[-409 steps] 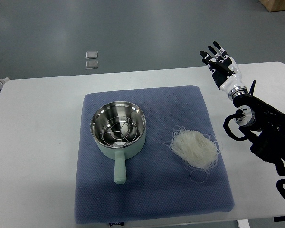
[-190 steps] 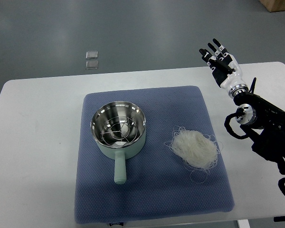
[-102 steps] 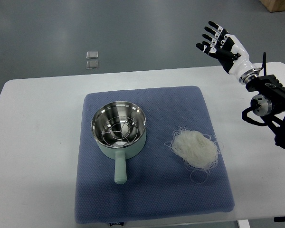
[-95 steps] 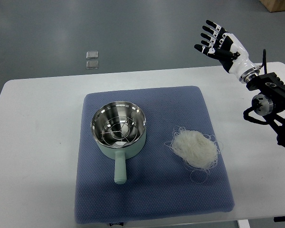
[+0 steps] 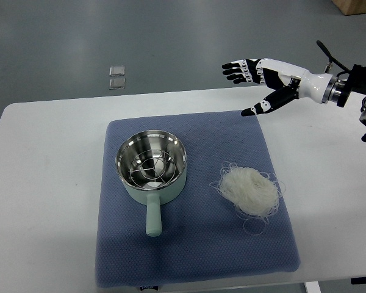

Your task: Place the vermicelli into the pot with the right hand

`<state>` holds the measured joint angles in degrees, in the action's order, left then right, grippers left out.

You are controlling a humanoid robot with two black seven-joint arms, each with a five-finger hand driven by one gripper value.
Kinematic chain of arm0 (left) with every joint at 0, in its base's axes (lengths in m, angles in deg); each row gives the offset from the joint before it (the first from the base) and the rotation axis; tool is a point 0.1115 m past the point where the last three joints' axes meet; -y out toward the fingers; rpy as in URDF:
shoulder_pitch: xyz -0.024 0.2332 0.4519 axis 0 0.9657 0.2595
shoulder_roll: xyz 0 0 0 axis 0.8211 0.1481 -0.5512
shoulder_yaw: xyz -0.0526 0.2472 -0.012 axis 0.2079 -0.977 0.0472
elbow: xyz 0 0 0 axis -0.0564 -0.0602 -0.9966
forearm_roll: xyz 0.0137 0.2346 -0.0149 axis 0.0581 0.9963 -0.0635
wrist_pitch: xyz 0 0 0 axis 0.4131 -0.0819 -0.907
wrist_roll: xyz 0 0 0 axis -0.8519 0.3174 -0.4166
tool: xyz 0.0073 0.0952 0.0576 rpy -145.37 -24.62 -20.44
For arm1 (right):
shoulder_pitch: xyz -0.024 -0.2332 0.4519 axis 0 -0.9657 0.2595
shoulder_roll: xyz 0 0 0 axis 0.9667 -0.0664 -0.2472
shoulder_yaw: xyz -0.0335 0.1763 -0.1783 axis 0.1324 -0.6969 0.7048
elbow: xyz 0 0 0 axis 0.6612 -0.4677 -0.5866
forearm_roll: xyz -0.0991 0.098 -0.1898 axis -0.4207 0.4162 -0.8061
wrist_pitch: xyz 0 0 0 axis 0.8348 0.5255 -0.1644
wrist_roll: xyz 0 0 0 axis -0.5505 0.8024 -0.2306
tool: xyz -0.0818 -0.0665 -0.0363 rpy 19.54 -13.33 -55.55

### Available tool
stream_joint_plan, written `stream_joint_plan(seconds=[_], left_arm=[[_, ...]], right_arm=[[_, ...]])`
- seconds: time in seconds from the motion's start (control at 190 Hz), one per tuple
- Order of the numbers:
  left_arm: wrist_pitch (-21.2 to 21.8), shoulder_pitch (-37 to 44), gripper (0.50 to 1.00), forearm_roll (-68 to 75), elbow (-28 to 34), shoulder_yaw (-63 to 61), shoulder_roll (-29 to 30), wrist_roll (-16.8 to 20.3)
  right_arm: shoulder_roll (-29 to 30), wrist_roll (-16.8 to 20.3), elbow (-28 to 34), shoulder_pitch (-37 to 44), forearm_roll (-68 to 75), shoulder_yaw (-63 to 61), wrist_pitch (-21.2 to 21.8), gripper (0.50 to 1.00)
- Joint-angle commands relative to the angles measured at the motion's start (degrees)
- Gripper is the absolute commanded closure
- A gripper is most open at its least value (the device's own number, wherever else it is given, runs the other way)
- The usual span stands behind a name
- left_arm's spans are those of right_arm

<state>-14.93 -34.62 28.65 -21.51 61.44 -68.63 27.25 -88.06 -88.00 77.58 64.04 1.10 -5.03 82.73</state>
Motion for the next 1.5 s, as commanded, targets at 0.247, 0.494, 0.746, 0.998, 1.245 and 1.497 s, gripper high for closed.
stream_joint_plan(seconds=[0.247, 0.494, 0.746, 0.998, 1.245, 1.497], left_arm=[[0.0, 0.0, 0.500, 0.0, 0.0, 0.0, 0.0, 0.0], [0.0, 0.0, 0.500, 0.0, 0.0, 0.0, 0.0, 0.0], [0.0, 0.0, 0.500, 0.0, 0.0, -0.1, 0.0, 0.0], [0.0, 0.0, 0.500, 0.0, 0.0, 0.0, 0.0, 0.0], [0.0, 0.0, 0.500, 0.0, 0.0, 0.0, 0.0, 0.0], [0.0, 0.0, 0.500, 0.0, 0.0, 0.0, 0.0, 0.0]], right_arm=[[-3.9, -2.6, 3.9, 10.1, -21.2, 5.3, 1.0, 0.579], [-6.4, -6.9, 12.3, 13.3, -21.1, 8.6, 1.0, 0.579], [-5.3, -7.7, 14.7, 9.5, -15.7, 7.7, 1.0, 0.579], [-6.1, -7.7, 14.7, 5.5, -16.9, 8.8, 1.0, 0.579], [-6.9, -7.7, 10.7, 5.7, -16.0, 6.8, -5.7, 0.577], [-6.0, 0.4, -1.2, 6.3, 10.0, 2.2, -16.8, 0.576]])
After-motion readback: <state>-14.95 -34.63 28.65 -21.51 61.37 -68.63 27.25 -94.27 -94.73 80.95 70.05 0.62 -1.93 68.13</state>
